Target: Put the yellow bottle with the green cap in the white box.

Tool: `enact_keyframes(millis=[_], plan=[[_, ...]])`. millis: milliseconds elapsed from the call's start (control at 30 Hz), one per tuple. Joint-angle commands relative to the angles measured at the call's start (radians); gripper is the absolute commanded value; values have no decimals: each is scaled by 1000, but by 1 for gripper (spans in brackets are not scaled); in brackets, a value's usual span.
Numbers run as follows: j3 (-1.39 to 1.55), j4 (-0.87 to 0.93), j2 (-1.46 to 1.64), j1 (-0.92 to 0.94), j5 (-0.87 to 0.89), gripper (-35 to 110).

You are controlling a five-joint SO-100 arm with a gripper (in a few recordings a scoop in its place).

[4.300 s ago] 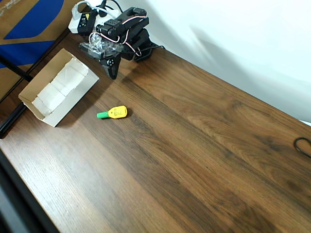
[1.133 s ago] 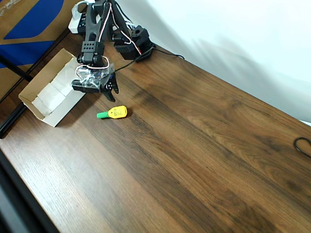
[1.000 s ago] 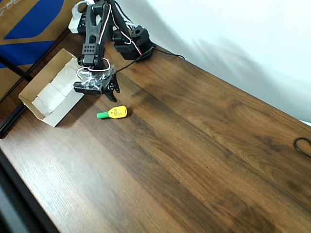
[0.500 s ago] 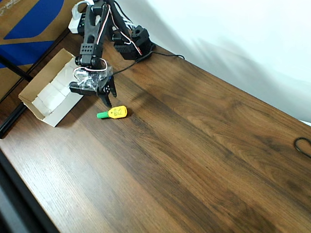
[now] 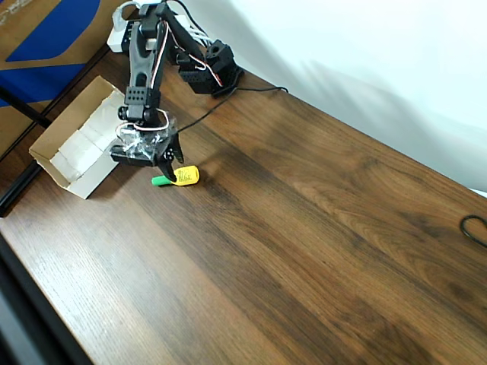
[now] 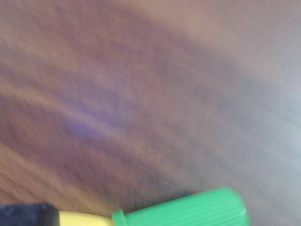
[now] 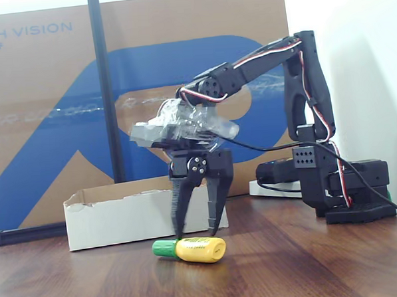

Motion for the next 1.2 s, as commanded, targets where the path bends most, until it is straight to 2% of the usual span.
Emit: enact_keyframes(millis=[0,667,1167], plan=[[-69,9,8,-12,-20,28],[-55,37,-74,-57,5,26],[-66,51,-106,-72,-26,13]])
